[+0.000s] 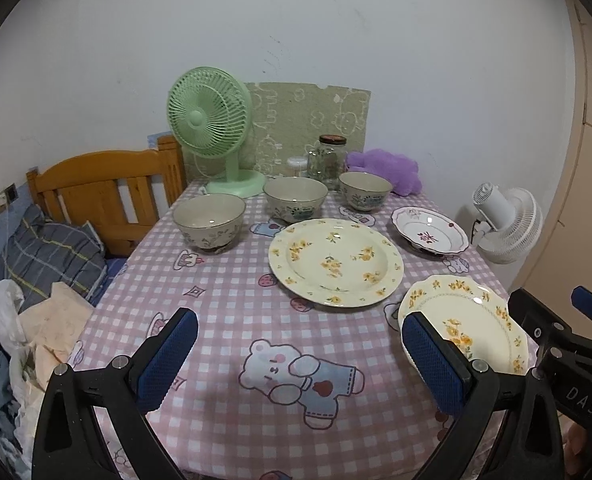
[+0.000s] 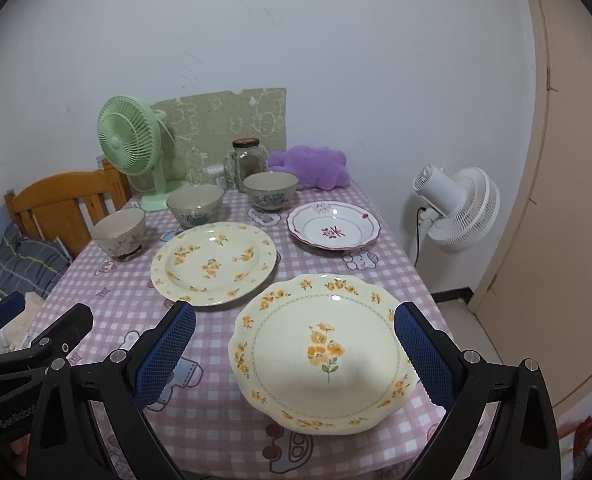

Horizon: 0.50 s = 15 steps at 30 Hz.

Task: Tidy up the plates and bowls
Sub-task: 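Grasp the rim of the yellow-flower plate with both grippers and lift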

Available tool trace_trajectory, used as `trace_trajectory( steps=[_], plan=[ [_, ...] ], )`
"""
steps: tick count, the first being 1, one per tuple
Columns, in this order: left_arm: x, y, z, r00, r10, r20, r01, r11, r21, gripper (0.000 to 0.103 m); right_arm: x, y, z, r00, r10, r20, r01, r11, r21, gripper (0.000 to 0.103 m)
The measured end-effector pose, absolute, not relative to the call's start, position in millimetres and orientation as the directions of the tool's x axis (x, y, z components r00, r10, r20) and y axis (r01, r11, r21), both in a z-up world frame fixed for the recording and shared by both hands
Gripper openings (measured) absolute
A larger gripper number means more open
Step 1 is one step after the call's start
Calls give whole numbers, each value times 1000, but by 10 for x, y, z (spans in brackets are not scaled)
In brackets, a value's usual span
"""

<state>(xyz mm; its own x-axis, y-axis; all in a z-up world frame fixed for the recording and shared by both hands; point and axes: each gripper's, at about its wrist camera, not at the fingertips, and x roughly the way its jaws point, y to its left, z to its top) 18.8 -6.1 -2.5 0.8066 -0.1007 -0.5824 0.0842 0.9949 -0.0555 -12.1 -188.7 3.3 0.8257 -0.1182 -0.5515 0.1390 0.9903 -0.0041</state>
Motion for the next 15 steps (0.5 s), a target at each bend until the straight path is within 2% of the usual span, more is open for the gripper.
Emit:
trace_trajectory(
  steps=[8,15],
  plan=[
    [476,-170,-83,755,-162,-635,133,987,-95,103,35,-1983,2,785,-161,-598,195,981,-8,101],
    [658,-456,-235,724,-161,-670,142,986,-83,101,233,-2244,-128,757,-164,-632,207,978,-7,101]
  ],
)
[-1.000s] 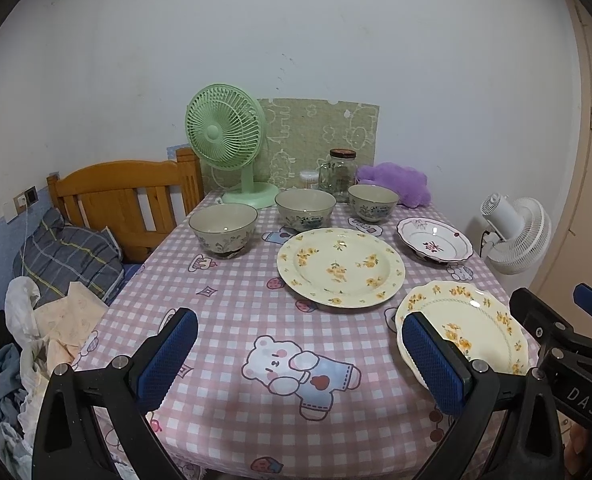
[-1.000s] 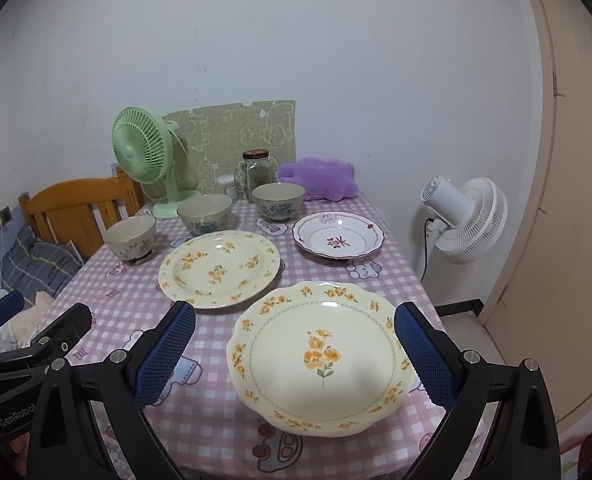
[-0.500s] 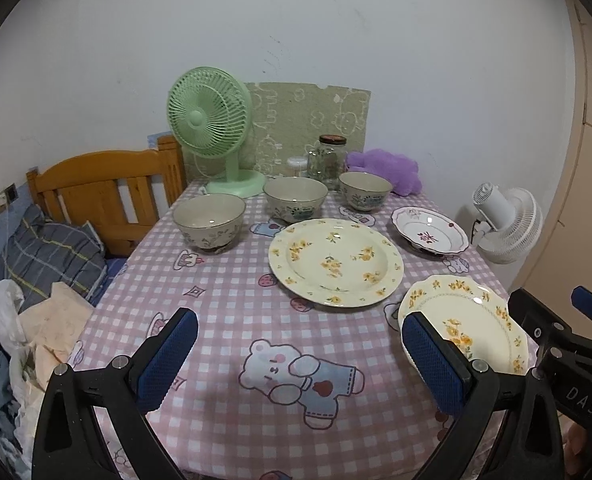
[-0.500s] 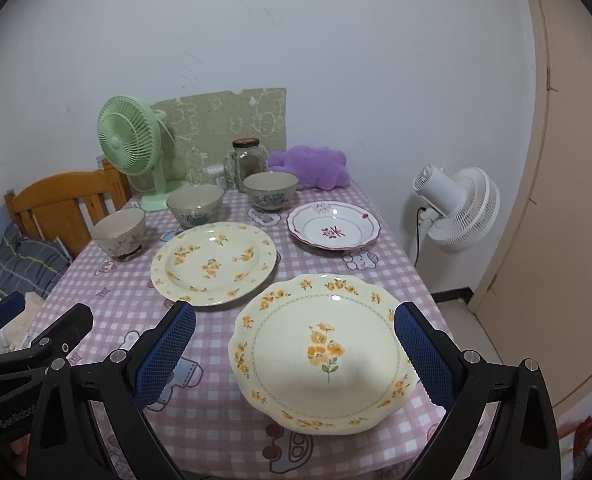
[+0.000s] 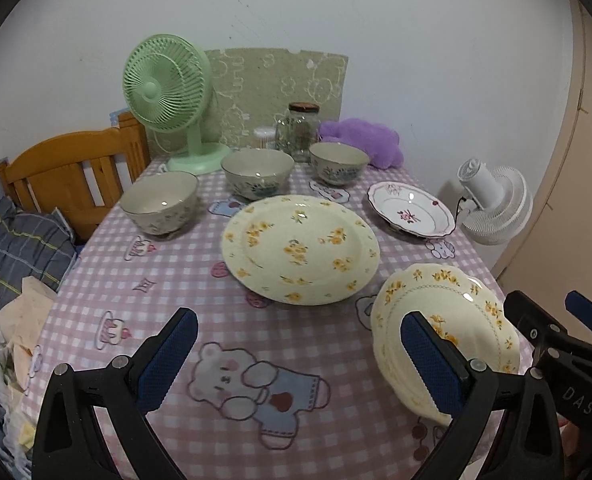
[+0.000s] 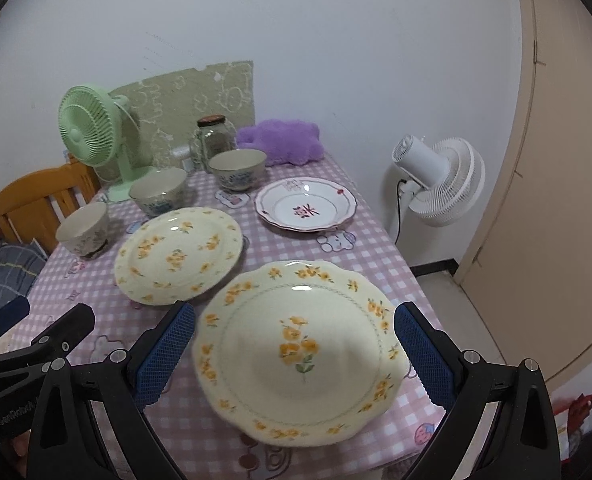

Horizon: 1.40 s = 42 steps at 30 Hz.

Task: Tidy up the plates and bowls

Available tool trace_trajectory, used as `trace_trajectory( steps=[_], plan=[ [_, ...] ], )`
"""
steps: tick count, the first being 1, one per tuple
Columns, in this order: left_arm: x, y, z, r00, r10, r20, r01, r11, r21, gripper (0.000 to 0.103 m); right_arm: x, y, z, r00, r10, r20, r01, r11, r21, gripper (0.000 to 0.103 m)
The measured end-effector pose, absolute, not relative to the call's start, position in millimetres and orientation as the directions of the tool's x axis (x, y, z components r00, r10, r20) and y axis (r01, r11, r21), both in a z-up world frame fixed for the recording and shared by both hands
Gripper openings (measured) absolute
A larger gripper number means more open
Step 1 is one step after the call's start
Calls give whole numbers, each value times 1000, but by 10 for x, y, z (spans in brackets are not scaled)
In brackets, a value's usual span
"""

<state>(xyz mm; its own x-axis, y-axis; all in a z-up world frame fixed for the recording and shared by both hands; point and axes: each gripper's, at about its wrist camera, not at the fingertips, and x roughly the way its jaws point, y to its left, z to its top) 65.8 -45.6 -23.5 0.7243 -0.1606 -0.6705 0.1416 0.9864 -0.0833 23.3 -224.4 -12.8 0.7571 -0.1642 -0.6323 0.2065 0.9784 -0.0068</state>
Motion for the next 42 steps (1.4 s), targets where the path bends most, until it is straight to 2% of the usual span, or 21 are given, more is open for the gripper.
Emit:
trace_trajectory(
  steps=[6,14,19,23,28,35,36,37,42],
  plan=[
    [854,-794,-459,689,-124,-715,104,992,-71,97,542,-2576,-307,733,-125,-668,164,986,-5,99],
    [1055,-1214,-838,610,-65,-790,54,998,-41,88,923,-2937,-691,660,-55,-750,85,996,2,91],
    [1121,-1395,-1025,558,-50,-829,35,999,-36,80,1056,-3075,-930,606,-23,-795,45,999,5,89],
    [1173,-1511,-1121,530,-40,-847,31,999,-28,75,1154,-3156,-1077,565,-1,-825,18,1000,11,83],
    [1241,-1600,-1211,496,-47,-867,40,999,-31,60,1259,-3220,-1199,533,17,-846,-3,1000,18,78],
    [1283,-1633,-1242,493,-53,-869,34,999,-42,60,1330,-3237,-1337,498,29,-867,-21,1000,21,75],
    [1288,-1649,-1250,486,-63,-872,49,998,-45,67,1333,-3237,-1340,496,27,-868,-21,1000,20,75],
    [1295,-1676,-1258,479,-68,-875,71,997,-38,69,1336,-3237,-1341,495,27,-869,-19,1000,20,75],
    [1301,-1647,-1246,453,-81,-888,82,995,-49,69,1348,-3235,-1324,466,18,-884,11,1000,26,74]
  ],
)
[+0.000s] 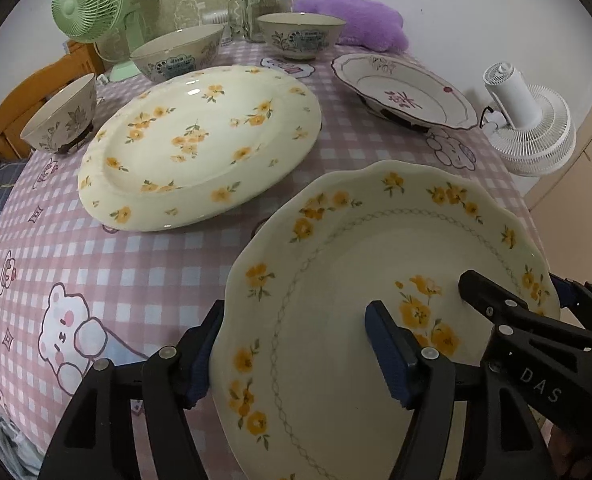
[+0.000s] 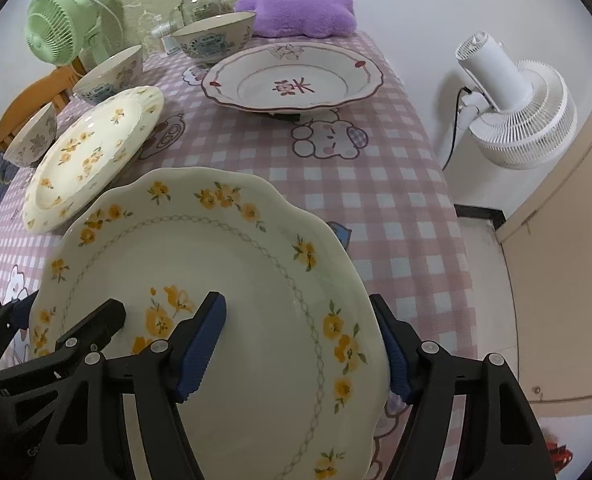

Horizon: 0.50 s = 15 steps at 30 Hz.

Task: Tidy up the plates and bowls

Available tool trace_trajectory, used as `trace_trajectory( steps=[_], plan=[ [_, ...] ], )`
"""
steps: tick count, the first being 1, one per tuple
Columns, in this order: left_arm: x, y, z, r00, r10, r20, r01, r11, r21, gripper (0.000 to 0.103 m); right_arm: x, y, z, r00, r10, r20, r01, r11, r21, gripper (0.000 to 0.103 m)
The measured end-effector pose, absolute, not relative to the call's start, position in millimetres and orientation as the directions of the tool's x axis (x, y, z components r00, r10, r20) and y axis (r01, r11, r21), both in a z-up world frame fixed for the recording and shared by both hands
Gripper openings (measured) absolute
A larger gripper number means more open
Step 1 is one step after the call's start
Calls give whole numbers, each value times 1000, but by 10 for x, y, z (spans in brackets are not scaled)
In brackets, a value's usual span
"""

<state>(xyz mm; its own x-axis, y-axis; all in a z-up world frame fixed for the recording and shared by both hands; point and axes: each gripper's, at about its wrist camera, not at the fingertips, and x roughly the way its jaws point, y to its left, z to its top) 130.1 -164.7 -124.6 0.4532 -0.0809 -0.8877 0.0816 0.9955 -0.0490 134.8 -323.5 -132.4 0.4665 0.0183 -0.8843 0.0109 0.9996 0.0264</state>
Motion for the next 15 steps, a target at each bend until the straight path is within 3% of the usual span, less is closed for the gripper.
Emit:
trace_trajectory(
  steps=[15],
  plan=[
    [1129,-1040,-906,476,-130,-870,149,987,-66,69,1143,-2666,-977,499,-37,-866,91,996,10,74]
  ],
)
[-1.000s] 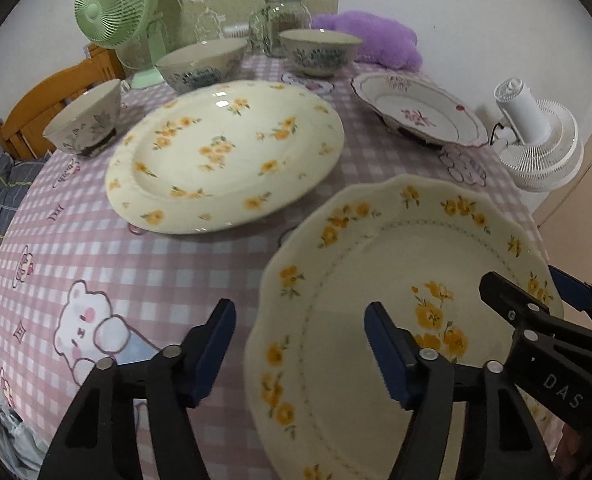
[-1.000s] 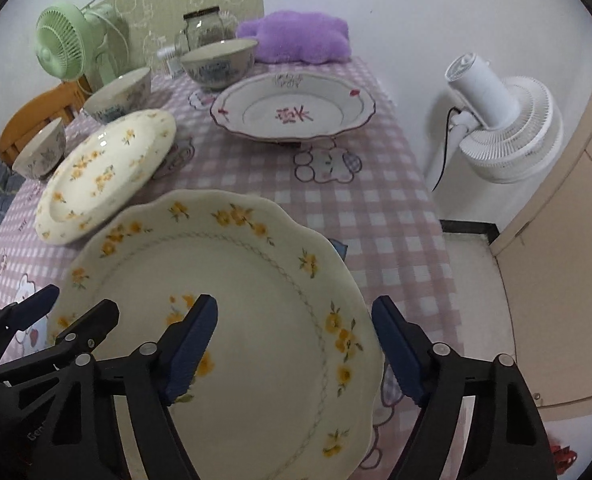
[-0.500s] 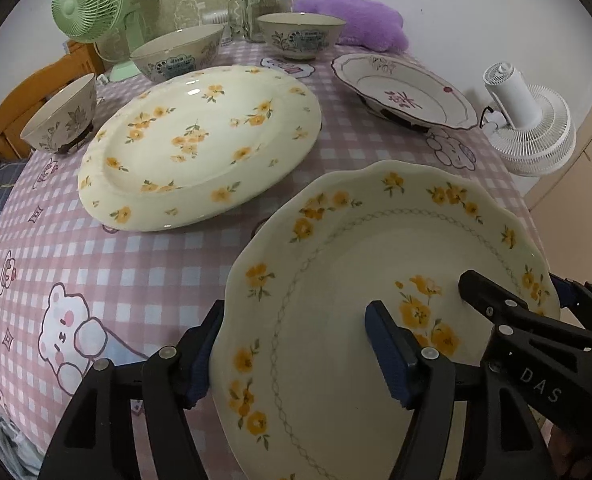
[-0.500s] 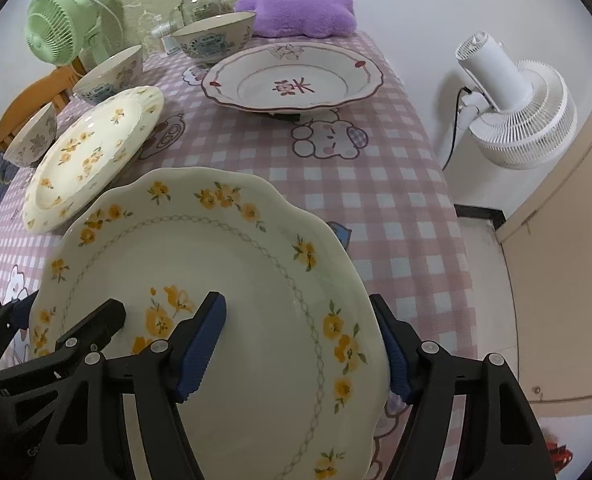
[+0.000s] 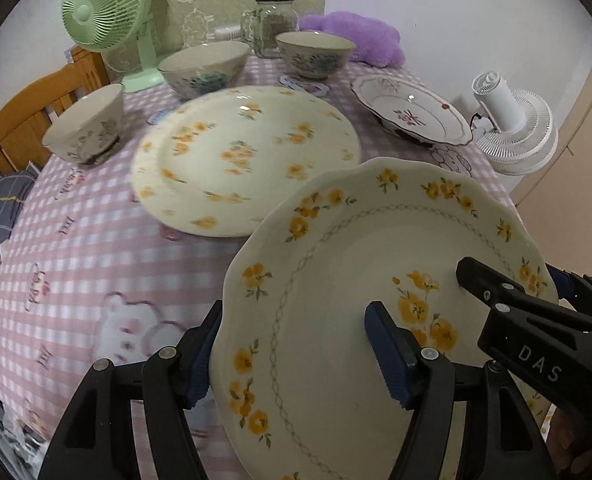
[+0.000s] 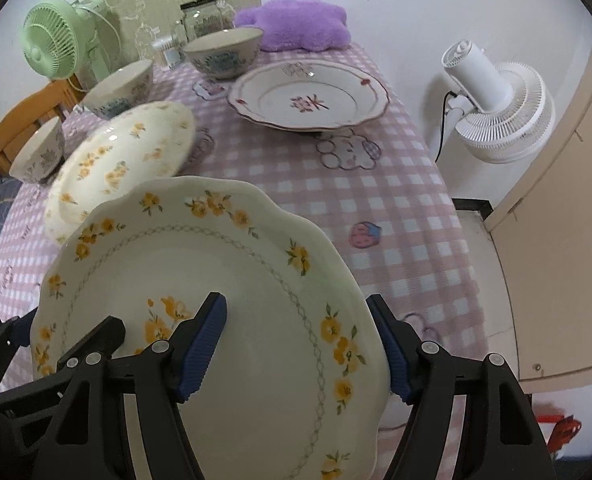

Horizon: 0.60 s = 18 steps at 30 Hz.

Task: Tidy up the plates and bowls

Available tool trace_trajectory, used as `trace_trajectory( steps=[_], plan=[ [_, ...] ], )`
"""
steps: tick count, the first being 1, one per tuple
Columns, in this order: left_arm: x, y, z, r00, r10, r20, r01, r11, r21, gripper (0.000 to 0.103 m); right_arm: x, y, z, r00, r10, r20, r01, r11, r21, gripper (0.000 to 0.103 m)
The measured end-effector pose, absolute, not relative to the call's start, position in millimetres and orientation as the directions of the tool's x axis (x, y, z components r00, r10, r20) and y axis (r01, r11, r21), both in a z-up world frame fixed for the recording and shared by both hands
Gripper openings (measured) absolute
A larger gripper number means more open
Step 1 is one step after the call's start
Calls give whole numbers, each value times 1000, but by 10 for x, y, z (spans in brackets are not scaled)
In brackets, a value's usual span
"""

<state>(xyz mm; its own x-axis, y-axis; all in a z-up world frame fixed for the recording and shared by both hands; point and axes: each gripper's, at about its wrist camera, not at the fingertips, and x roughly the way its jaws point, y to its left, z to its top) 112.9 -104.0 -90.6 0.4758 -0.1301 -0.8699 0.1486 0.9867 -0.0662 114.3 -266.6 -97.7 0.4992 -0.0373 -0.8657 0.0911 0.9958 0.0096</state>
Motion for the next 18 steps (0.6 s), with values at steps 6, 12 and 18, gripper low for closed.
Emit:
trace_trajectory(
  steps=[6,12,18],
  plan=[
    [1170,-502,-811,490,-152,-858,156,984,-85,69,1099,-2110,-862,510,-56,-859,102,995,-4,74],
    [1215,15,-772,507,-152,-848,156,984,-83,69,1103,-1550,-822,514,-66,-855,105,994,-14,74],
    [1254,521,-821,509,-136,-850,152,986,-67,69,1144,-1000,-889,515,-51,-855,105,994,4,74]
  ],
)
